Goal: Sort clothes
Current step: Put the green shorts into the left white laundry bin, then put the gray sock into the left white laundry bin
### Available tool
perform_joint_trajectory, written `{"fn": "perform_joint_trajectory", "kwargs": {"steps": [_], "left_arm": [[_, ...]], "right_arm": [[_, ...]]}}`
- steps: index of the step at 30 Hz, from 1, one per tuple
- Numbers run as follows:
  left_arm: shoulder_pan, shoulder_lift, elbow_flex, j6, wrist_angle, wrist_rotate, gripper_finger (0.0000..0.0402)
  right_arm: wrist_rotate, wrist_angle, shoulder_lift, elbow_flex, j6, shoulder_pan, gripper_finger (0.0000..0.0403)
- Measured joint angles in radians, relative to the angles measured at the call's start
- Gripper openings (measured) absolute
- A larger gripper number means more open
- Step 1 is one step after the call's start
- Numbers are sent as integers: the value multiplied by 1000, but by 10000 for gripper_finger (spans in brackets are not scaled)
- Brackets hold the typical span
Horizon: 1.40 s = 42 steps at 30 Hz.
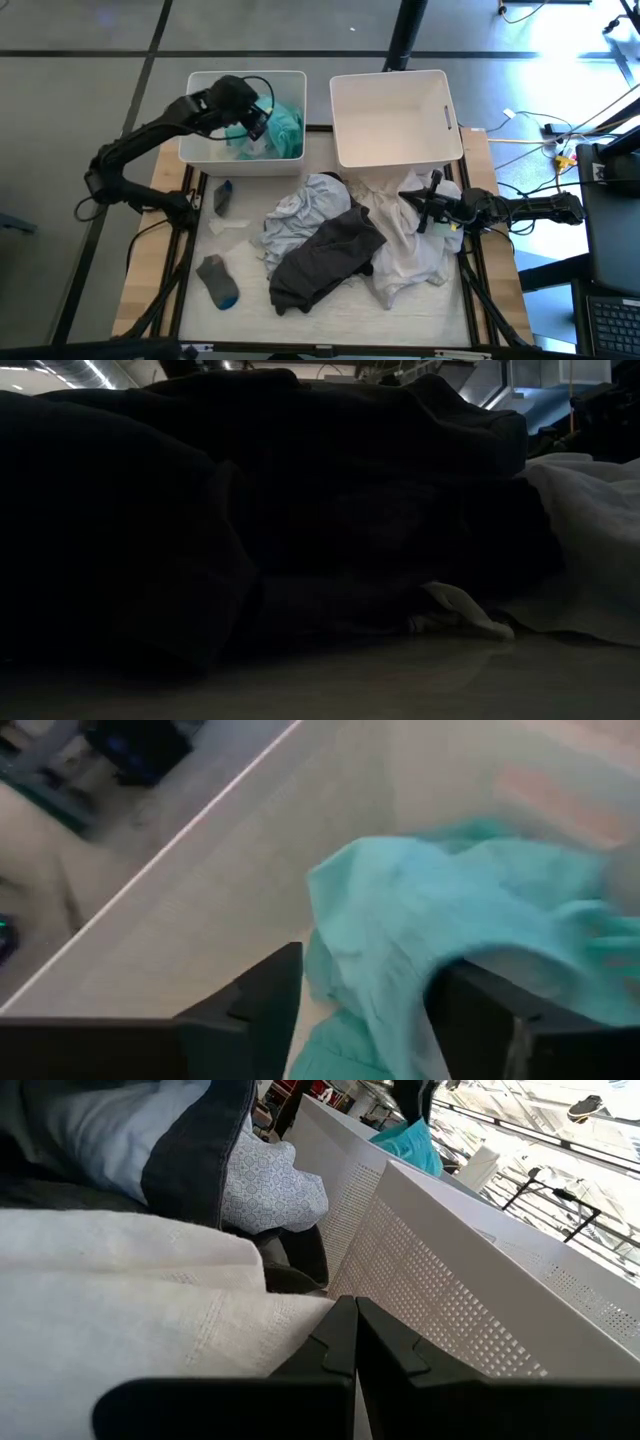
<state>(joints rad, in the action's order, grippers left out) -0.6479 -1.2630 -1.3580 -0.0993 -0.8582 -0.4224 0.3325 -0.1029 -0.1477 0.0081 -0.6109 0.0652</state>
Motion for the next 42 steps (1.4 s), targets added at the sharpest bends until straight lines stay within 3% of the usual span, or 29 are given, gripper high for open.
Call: {"fn": "perform_joint_trajectory", "kwargs": {"steps": [6,11,14,20,26,34,38,42], "left_arm": [[5,28,-82,90,-113,301,207],[79,38,-83,129,-137,535,204],[171,37,-83,179,-137,588,203],[383,35,-46,419,-178,509,203],[595,35,-40,781,-380,305,203],[826,31,-40,1243,-620,116,202],[918,27,-18,1423,-704,24,202],[958,29,83,1541,-699,28,202]], "right_arm": [[0,0,0,0,2,0,10],[-1,1,0,0,35,0,10],[-10,1,0,0,38,0,10],[-11,2,0,0,38,0,10],[-11,30,0,0,39,0,10],[-12,34,-1,0,39,0,10],[-12,34,-1,0,38,0,10],[-12,33,-1,0,38,0,10]]}}
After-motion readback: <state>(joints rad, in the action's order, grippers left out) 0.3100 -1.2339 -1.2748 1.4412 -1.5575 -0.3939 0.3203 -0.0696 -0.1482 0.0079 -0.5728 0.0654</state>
